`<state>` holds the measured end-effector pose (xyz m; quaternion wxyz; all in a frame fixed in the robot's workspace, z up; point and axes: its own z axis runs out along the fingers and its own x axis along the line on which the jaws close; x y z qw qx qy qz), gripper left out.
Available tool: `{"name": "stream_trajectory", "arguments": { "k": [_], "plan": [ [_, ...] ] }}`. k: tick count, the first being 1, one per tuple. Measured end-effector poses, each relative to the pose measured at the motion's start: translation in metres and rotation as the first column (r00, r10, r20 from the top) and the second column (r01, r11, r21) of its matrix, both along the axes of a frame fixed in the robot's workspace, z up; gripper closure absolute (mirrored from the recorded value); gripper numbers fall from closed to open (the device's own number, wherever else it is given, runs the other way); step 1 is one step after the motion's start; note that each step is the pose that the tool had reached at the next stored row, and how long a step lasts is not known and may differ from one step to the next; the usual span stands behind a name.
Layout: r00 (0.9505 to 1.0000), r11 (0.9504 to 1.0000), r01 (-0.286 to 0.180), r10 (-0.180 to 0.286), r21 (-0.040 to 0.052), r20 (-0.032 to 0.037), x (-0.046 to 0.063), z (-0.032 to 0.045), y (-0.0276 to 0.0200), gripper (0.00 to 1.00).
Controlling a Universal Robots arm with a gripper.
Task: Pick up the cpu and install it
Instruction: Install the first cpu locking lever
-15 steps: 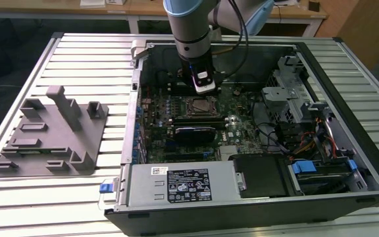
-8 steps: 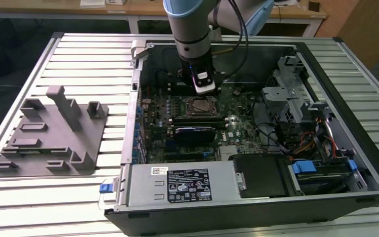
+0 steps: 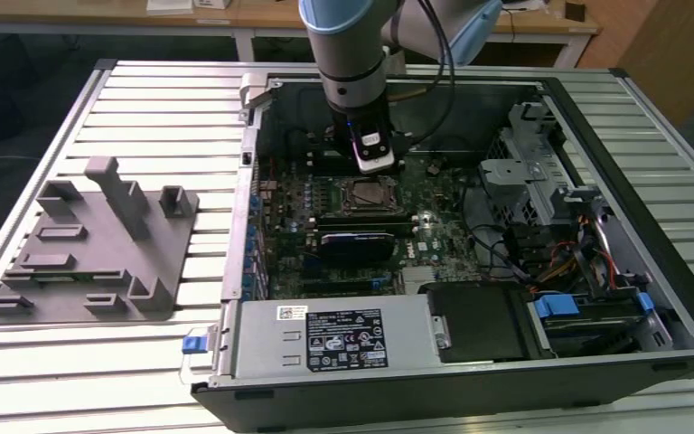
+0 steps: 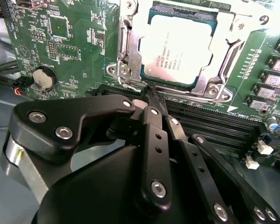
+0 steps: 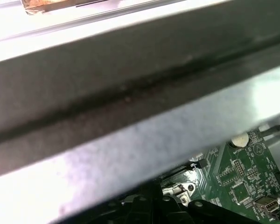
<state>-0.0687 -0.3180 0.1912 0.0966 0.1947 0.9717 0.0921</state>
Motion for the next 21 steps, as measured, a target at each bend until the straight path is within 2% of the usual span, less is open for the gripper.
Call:
{"name": "stream_trajectory", "arguments": {
  "k": [7, 21],
  "plan": [
    [1.0000, 1.0000, 0.000, 0.000, 0.0025, 0.0000, 0.000, 0.0012, -0.0003, 0.89],
    [1.0000, 1.0000, 0.001, -0.001, 0.0027, 0.0000, 0.000, 0.0219, -0.0003, 0.89]
  ]
}}
